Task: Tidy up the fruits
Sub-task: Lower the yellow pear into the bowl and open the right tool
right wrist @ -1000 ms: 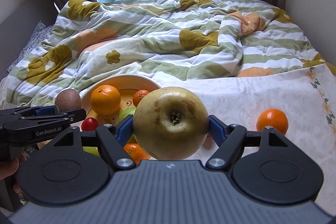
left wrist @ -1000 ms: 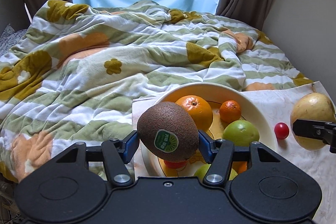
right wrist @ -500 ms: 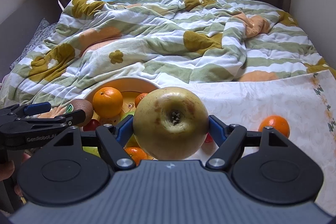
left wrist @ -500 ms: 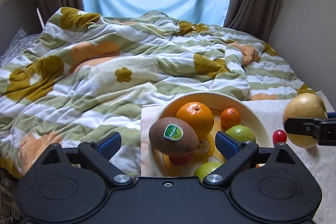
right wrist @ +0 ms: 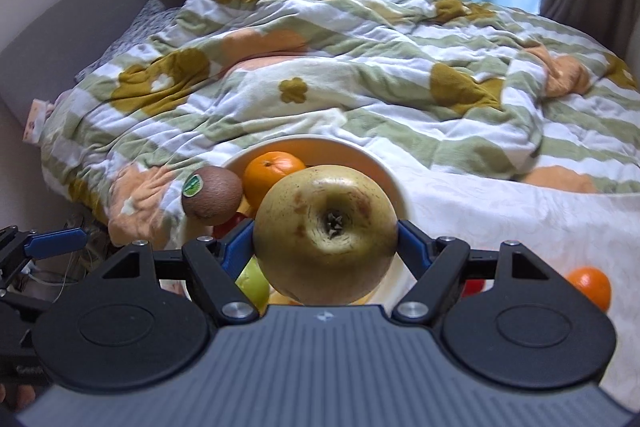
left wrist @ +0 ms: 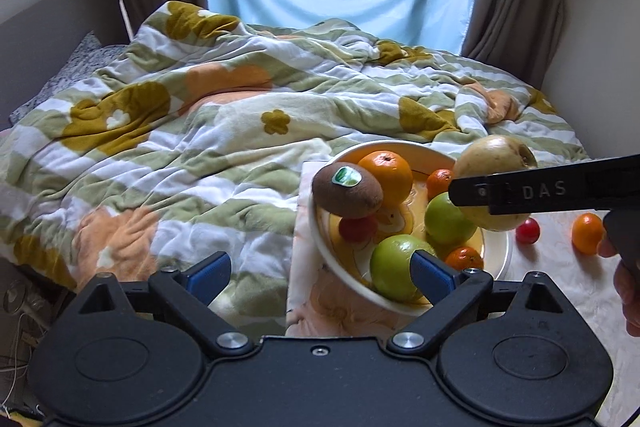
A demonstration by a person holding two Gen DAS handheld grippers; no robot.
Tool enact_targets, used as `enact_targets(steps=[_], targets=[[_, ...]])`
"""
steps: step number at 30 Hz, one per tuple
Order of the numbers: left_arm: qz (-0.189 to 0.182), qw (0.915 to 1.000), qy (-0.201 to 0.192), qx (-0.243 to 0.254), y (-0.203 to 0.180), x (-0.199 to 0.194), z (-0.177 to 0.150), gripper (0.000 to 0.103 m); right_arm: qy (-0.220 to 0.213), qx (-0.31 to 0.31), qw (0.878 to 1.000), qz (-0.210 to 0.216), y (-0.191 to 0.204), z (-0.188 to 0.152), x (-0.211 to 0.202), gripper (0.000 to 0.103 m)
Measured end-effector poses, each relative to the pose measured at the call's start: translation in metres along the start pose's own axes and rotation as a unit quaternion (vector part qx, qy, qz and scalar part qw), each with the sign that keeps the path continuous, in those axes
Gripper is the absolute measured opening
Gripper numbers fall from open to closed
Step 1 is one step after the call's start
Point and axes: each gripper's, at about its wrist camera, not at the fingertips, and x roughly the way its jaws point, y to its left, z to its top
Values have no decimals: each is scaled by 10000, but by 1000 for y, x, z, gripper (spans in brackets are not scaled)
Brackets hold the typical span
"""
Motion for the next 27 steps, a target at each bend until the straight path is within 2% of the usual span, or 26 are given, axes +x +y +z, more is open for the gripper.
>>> enact_targets(steps=[9, 16, 19, 20, 27], targets=[[381, 9988, 33, -309, 11, -11, -17, 98, -41, -751, 9965, 378, 24, 0, 25, 90], [493, 9977, 80, -451, 15, -13, -25, 98, -61, -1013, 9938, 449, 31, -3, 37, 91], [504, 9976, 98, -464, 15, -13, -27, 98, -301, -1157, 9918, 450, 34, -5, 32, 98], [499, 9976, 98, -466, 15, -14, -27, 98, -328, -1191, 9915, 411, 34, -5, 32, 103], [435, 9981, 106, -415, 12, -17, -27, 98, -261, -947, 9945, 354, 23, -7, 28, 103]])
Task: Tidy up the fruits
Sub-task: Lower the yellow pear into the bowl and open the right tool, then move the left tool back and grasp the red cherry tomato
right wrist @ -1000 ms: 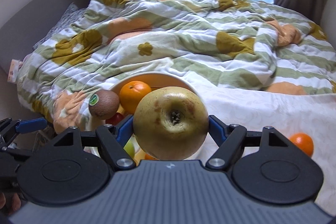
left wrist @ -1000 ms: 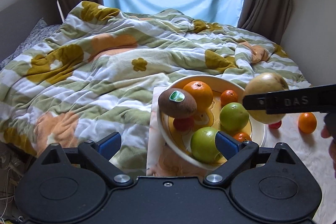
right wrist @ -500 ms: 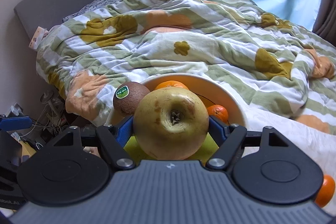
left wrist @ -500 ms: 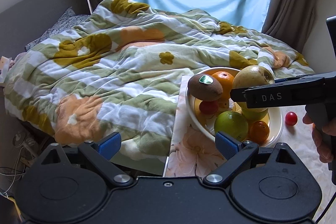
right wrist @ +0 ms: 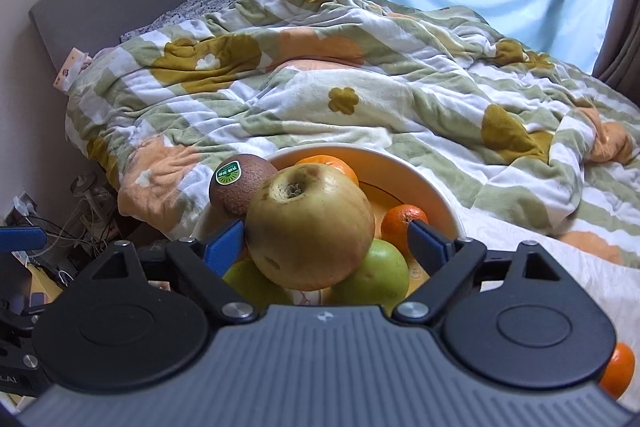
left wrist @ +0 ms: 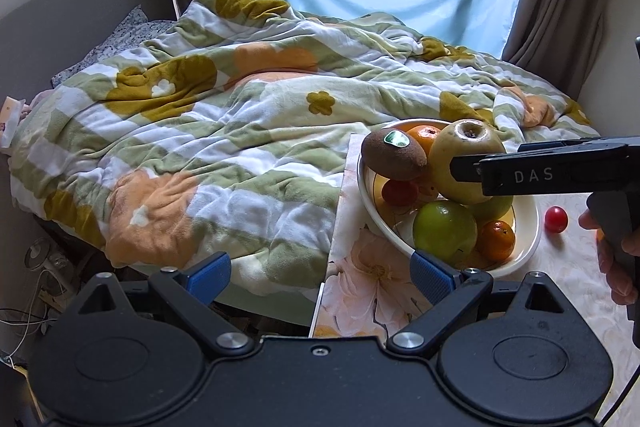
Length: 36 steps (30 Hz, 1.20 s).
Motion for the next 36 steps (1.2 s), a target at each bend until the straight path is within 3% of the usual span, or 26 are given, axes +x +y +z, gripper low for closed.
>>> enact_targets(steps=[6, 14, 25, 36], targets=[[-44, 9998, -166, 39, -2, -15, 6, 98, -111, 115, 9997, -157, -2, 1, -24, 103], [-250, 9985, -476, 120, -4, -48, 14, 98, -321, 427, 9978, -389, -6, -5, -89, 103], [-233, 9968, -718, 248, -25, -82, 5, 98, -451, 1079, 9870, -1102, -35, -42, -173, 103], [248, 9970, -686, 254, -105, -106, -23, 99, -275, 1187, 9866, -1084, -90, -95, -229, 103]])
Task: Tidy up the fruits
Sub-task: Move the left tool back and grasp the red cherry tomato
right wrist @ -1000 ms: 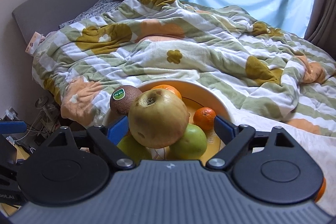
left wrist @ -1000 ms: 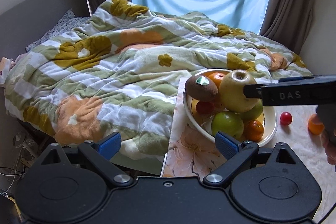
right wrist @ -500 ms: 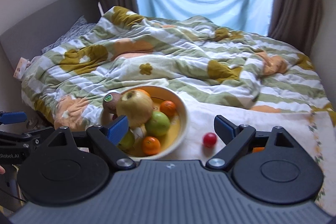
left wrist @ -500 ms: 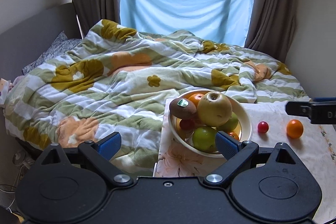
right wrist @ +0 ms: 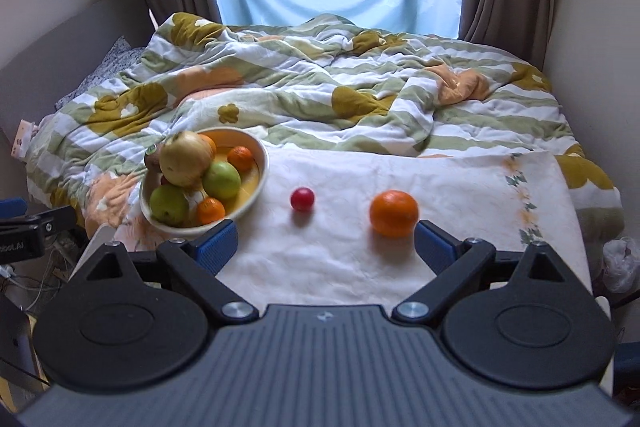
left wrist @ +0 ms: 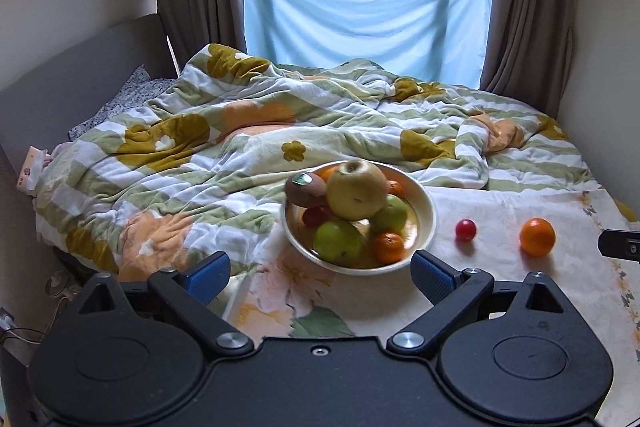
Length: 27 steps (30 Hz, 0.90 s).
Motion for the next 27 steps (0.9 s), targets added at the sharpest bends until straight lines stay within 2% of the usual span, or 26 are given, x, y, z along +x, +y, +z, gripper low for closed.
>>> enact_targets(steps=[5, 9, 16, 20, 24, 27], targets=[[-213, 9997, 93, -45, -45, 4, -3, 103, 71, -47, 9999, 99, -35, -7, -6, 103], [-362, 9989, 266, 157, -81, 23, -1, 103, 165, -119, 9998, 18, -63, -5, 4, 103], [-658, 9956, 436, 503, -123, 75, 9, 103, 534, -151, 9982, -219, -99, -3, 49, 103], [-658, 9935, 569, 735, -140, 108, 14, 103, 650, -203, 9971, -349, -108, 1, 77, 103], [-812, 9898, 684, 951, -152, 140, 17, 101, 767, -138, 9962, -377, -116, 6, 106, 103], [-909, 9851, 860, 1179, -161, 166, 18, 90, 886, -61, 9955, -329, -118, 8, 127, 103]])
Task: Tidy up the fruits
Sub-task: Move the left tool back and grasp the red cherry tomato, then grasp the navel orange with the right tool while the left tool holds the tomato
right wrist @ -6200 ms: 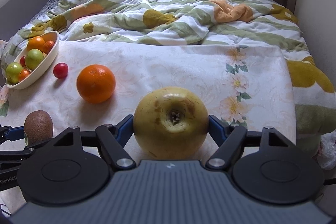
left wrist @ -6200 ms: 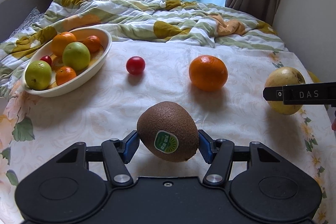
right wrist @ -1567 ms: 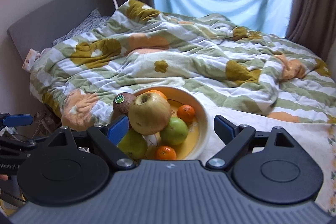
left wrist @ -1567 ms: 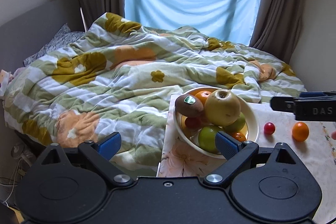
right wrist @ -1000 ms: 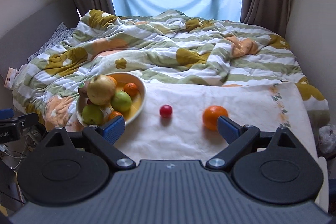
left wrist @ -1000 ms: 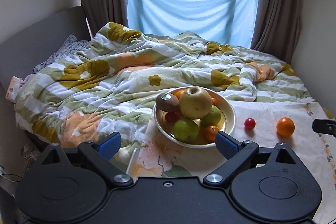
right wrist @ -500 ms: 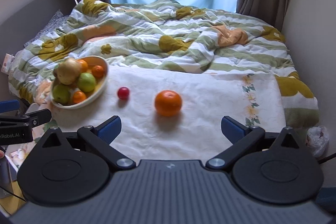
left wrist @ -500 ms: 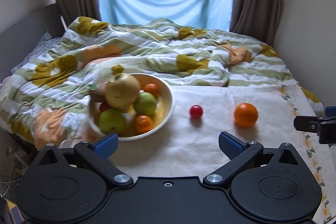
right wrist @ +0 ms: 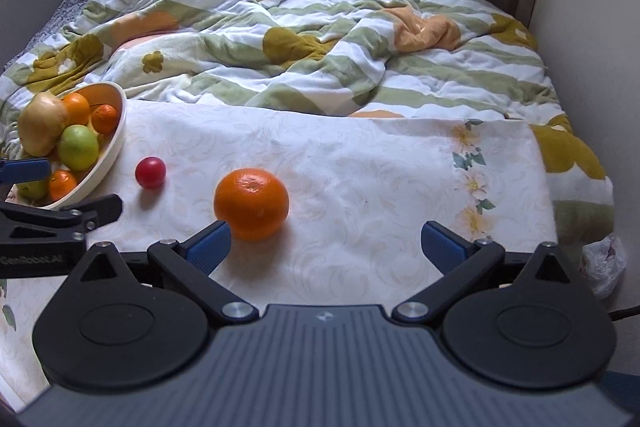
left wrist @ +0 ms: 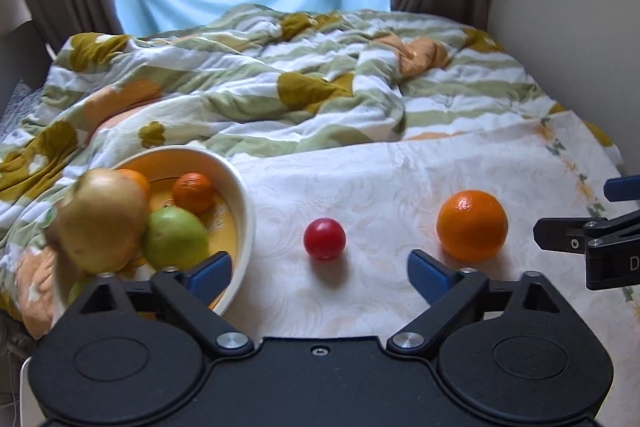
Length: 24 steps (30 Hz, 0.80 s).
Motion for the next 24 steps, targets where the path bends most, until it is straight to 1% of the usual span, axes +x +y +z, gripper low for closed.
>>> enact_targets(steps=[2, 3, 4, 6, 8, 9, 10, 12, 14, 15, 18, 22, 24], targets=[[-34, 9998, 107, 137, -1, 16, 3, 86, 65, 70, 9999, 80, 0, 4, 11, 103], [-42, 9997, 145, 200, -1, 22, 4, 82, 94, 101, 9998, 124, 0, 5, 16, 103], [-61, 9995, 190, 257, -1, 28, 6, 76, 123, 129, 9997, 167, 0, 7, 21, 103], [-112, 9991, 275, 315, -1, 38, 8, 69, 156, 181, 9994, 240, 1, 10, 30, 103], [-175, 9987, 336, 349, 1, 46, 9, 67, 199, 224, 9991, 315, 3, 14, 37, 103], [-191, 9985, 358, 358, 1, 49, 9, 62, 220, 235, 9988, 357, 4, 15, 41, 103], [-202, 9984, 379, 378, 1, 51, 10, 54, 244, 239, 9987, 380, 5, 16, 45, 103], [-241, 9981, 401, 392, 2, 55, 10, 49, 311, 224, 9983, 435, 7, 17, 51, 103], [-308, 9981, 373, 394, 2, 56, 11, 40, 328, 282, 9975, 564, 8, 18, 54, 103], [-293, 9980, 353, 431, 1, 55, 12, 34, 325, 283, 9973, 599, 9, 18, 55, 103], [-271, 9976, 352, 526, -2, 56, 13, 33, 331, 267, 9969, 662, 12, 21, 57, 103], [-291, 9974, 382, 536, -1, 55, 12, 33, 350, 262, 9961, 763, 13, 23, 59, 103], [-303, 9974, 403, 523, 0, 55, 12, 33, 351, 230, 9957, 822, 16, 24, 60, 101]])
